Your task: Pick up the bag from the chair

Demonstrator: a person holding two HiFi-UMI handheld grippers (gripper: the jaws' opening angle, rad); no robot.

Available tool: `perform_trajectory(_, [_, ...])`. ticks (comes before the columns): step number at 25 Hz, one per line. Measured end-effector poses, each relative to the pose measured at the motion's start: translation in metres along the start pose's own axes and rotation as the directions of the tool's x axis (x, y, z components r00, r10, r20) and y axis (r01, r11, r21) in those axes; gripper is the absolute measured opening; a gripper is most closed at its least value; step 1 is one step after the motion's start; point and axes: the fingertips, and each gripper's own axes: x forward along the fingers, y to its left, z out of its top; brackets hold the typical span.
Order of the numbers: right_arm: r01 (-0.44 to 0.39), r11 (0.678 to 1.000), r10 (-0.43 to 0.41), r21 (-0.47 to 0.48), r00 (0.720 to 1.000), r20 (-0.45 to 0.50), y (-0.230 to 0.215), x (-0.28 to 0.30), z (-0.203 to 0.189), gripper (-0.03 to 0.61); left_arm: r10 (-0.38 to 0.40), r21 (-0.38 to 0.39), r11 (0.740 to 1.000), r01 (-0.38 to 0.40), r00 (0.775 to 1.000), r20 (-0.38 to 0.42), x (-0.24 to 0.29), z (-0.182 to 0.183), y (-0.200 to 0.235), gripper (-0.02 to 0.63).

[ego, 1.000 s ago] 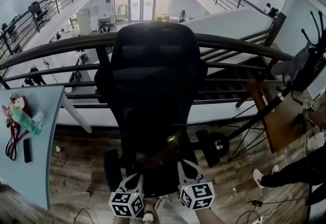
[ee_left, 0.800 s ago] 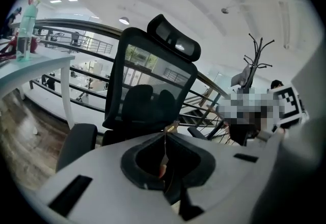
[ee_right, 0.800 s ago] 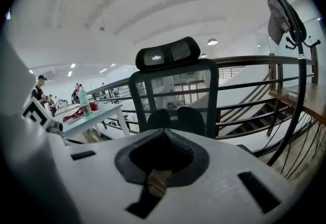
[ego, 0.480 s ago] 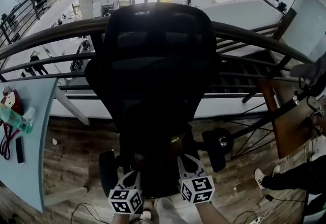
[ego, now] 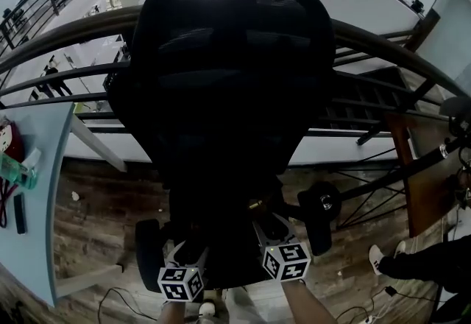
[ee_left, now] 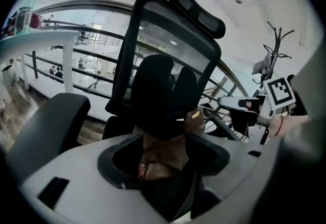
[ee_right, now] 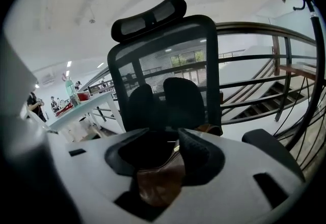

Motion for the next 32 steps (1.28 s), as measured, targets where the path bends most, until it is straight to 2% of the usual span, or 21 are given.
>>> perform_trajectory(4, [0.022, 1.0, -0.021, 0.015, 0.999, -0.03, -0.014, 0.021, -0.013, 0.187, -0.026, 0.014, 1.0, 0.026, 0.999, -0.034, 0.021, -0.012, 0.007, 0.328])
perform_trajectory(8, [0.039, 0.999, -0.037, 0.032, 0.996, -0.077, -0.028, 0.04, -0.029, 0.202, -0.009, 0.043, 0.999, 0.012, 0.997, -0.072, 0.043, -0.023, 0.018, 0.367])
perform_trajectory(15, [0.084, 0.995, -0.075, 0.051, 0.986, -0.151, -0.05, 0.072, -0.053, 0.259, 0.044, 0.059, 0.998, -0.038, 0.993, -0.109, 0.072, -0.035, 0.047, 0.383])
perform_trajectory(21, [0.098, 0.991, -0.079, 0.094, 0.978, -0.195, -0.06, 0.092, -0.073, 0.281, 0.006, 0.051, 0.999, 0.002, 0.987, -0.158, 0.089, -0.046, 0.05, 0.383])
perform_trajectory(24, [0.097, 0.993, -0.082, 0.066, 0.976, -0.202, -0.059, 0.1, -0.074, 0.281, -0.01, 0.037, 0.999, 0.017, 0.986, -0.168, 0.093, -0.046, 0.05, 0.38])
perform_trajectory(25, [0.094, 0.994, -0.082, 0.049, 0.976, -0.204, -0.056, 0.103, -0.074, 0.279, -0.019, 0.036, 0.999, 0.026, 0.985, -0.172, 0.093, -0.045, 0.049, 0.369])
perform_trajectory(28, [0.088, 0.996, -0.086, -0.002, 0.974, -0.211, -0.048, 0.106, -0.074, 0.185, -0.047, 0.024, 0.998, 0.052, 0.982, -0.182, 0.093, -0.044, 0.047, 0.346])
perform_trajectory(32, [0.087, 0.996, -0.092, -0.033, 0.972, -0.217, -0.041, 0.105, -0.076, 0.122, -0.061, 0.019, 0.998, 0.066, 0.978, -0.199, 0.087, -0.043, 0.044, 0.295])
